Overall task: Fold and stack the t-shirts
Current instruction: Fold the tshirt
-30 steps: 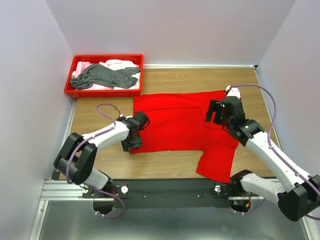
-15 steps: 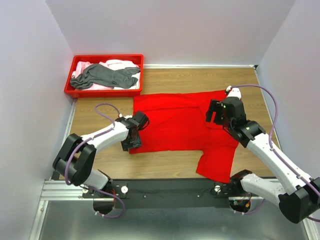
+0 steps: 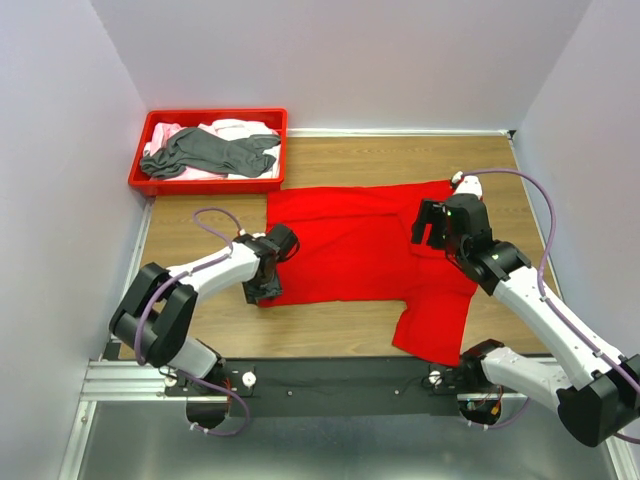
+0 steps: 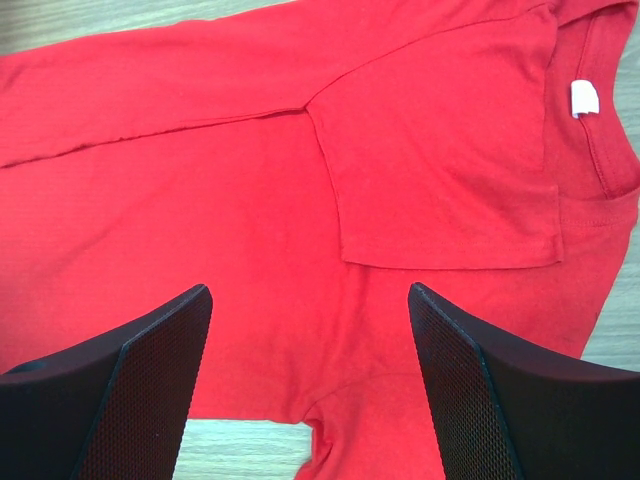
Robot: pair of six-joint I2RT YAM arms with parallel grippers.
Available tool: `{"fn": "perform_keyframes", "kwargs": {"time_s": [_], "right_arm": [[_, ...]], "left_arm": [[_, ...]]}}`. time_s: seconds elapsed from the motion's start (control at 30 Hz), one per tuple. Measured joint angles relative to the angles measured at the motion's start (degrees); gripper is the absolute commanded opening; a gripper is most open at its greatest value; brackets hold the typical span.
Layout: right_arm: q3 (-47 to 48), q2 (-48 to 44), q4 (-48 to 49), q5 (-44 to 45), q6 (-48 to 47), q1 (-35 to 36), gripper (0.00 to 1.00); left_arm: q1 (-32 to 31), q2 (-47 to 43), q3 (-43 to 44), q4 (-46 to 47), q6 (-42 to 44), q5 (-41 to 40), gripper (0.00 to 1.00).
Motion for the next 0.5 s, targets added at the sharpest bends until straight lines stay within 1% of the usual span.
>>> {"fn": "perform_keyframes", "kwargs": {"time_s": [0.13, 0.23, 0.27, 0.37, 0.5], "right_arm": [[0.0, 0.0, 0.0, 0.0, 0.0, 0.3, 0.86], [0.0, 0.0, 0.0, 0.1, 0.0, 0.6, 0.86], [0.0, -0.1, 0.0, 0.1, 0.0, 0.7, 0.86], [0.0, -0.2, 0.0, 0.2, 0.0, 0.8, 0.86], [0.0, -0.3, 0.0, 0.5, 0.0, 0.8, 0.87]], "left_arm": [[0.0, 1.2, 1.0, -0.5, 0.6, 0.1, 0.42], [0.0, 2.2, 1.7, -0.5, 1.2, 0.1, 0.24], [-0.2, 2.4, 2.0, -0.2, 1.2, 0.1, 0.16], [-0.4, 2.6, 2.0, 0.1, 1.4, 0.2, 0.01], [-0.4, 2.5, 1.9, 0.2, 1.3, 0.2, 0.0]]}}
